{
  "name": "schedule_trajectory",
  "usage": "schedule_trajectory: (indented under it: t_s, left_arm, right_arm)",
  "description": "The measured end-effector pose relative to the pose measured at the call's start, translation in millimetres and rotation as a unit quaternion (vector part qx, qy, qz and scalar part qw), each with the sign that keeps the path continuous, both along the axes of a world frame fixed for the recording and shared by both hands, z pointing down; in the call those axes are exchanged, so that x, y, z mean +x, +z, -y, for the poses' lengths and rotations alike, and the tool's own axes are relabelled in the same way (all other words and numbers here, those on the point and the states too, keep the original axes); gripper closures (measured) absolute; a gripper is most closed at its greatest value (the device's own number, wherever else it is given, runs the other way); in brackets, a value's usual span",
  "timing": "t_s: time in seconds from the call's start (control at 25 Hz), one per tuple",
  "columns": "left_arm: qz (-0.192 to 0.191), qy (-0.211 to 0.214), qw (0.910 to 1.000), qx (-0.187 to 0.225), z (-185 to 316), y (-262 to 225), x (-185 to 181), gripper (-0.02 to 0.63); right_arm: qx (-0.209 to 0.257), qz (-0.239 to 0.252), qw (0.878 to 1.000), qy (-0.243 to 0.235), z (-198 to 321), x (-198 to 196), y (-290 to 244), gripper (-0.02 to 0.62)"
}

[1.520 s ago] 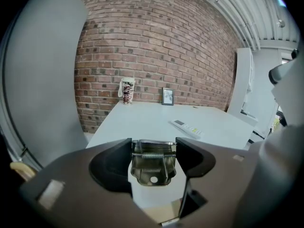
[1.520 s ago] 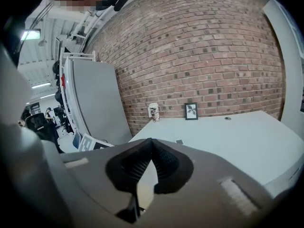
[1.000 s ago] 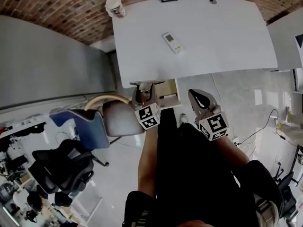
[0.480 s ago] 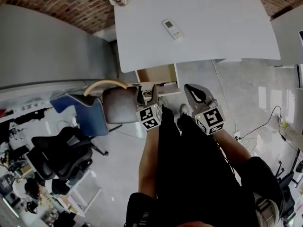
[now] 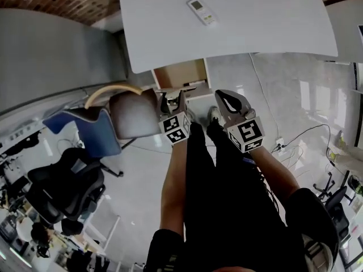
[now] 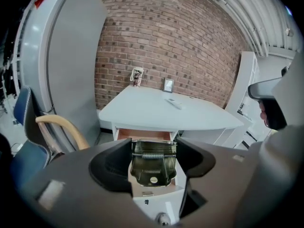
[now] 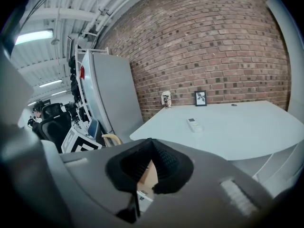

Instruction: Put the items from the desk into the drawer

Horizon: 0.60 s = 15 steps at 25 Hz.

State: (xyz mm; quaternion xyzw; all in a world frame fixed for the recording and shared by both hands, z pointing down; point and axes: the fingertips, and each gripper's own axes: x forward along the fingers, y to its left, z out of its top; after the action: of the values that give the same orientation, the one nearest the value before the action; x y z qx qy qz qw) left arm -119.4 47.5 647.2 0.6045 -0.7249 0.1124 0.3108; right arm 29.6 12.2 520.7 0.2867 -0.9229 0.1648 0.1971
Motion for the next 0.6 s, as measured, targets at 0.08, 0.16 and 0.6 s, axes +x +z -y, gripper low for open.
schedule_trajectory:
  t_s: [0.08,0.16,0.6]
  left_arm:
    - [-0.007,0.007,0.9999,-0.010,2.9,18.6,-2.4,0.302]
    - [-0.011,0.013,0.9996,-0.021,4.9,36.8,-6.2,0.302]
    - [-0.035,0.045,0.9962,-0.066,25.8,122.1,-7.5,0.302]
  right_arm:
    - [-0.006,-0.006,1.000,0.009,-2.0,-5.0,12.7,0.592]
    - [-0.012,-0.011,1.000,0.018,-4.6,-9.6,25.8,0.592]
    - [-0.045,-0.045,0.996,0.059,-2.8,-6.7,102.4,0.592]
